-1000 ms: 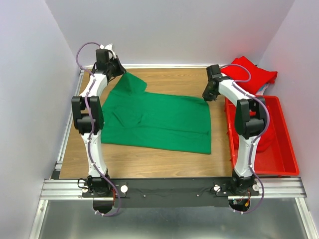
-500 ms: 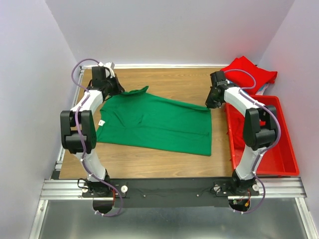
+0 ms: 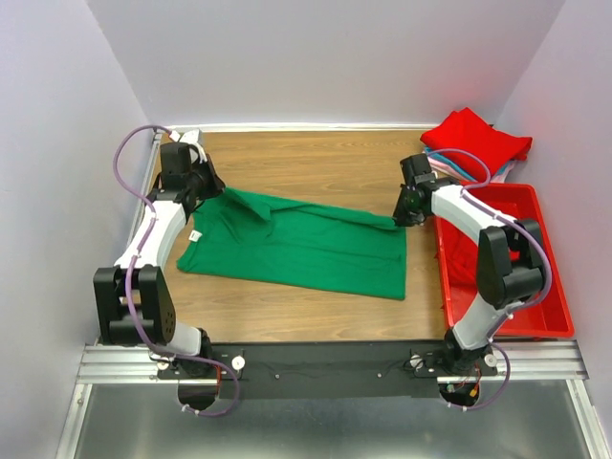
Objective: Fold and stack the t-shirts
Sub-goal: Fold the tshirt
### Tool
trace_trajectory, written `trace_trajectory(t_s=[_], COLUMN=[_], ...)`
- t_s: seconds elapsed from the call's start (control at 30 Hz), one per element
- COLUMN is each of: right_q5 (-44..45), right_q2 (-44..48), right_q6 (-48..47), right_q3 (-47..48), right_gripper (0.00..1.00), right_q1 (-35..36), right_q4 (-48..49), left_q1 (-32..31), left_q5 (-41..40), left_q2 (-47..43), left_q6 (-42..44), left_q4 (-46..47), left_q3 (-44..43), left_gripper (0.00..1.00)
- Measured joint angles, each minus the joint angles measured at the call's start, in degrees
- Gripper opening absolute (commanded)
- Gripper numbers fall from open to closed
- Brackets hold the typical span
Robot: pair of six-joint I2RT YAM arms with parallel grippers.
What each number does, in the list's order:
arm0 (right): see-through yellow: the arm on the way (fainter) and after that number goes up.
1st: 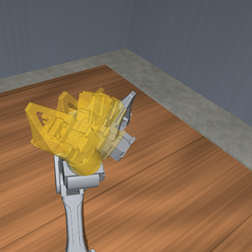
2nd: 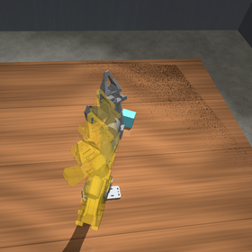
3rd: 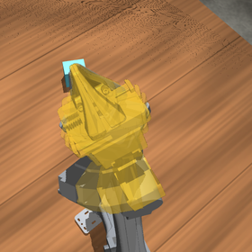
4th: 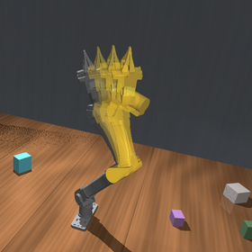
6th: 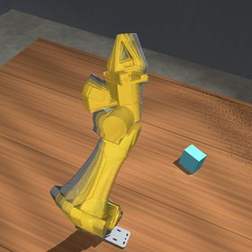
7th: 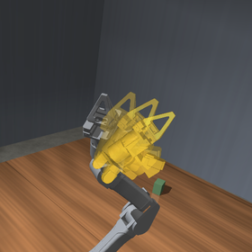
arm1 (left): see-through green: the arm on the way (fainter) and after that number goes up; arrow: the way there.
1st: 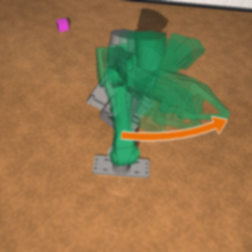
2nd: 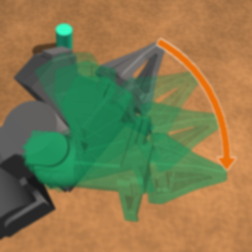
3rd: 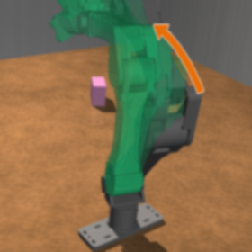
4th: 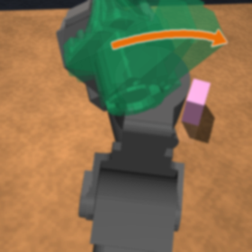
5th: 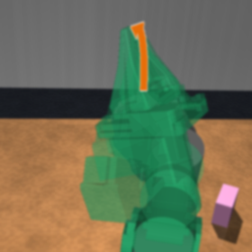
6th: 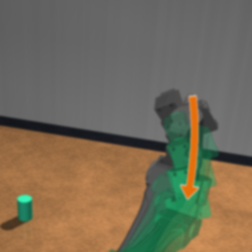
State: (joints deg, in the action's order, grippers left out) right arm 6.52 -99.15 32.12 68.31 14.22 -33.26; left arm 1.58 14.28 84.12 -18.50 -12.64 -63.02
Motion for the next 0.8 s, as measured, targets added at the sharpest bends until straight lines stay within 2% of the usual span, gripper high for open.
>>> trace_trajectory(t_s=[0.37,0.8], right_q5=[0.00,0.02], right_q2=[7.08,11.61], right_q6=[0.39,0.37], right_q3=[-6.54,-13.05], right_gripper=[0.02,0.02], right_q1=[0.57,1.14], right_q4=[0.39,0.55], left_q1=[0.22,1.03], left_q5=[-1.25,-8.28], left_q2=[-7.93,-18.16], left_q6=[-3.50,-10.14], left_q4=[-3.87,-8.22], left_q3=[7.89,10.69], left_gripper=[0.00,0.00])
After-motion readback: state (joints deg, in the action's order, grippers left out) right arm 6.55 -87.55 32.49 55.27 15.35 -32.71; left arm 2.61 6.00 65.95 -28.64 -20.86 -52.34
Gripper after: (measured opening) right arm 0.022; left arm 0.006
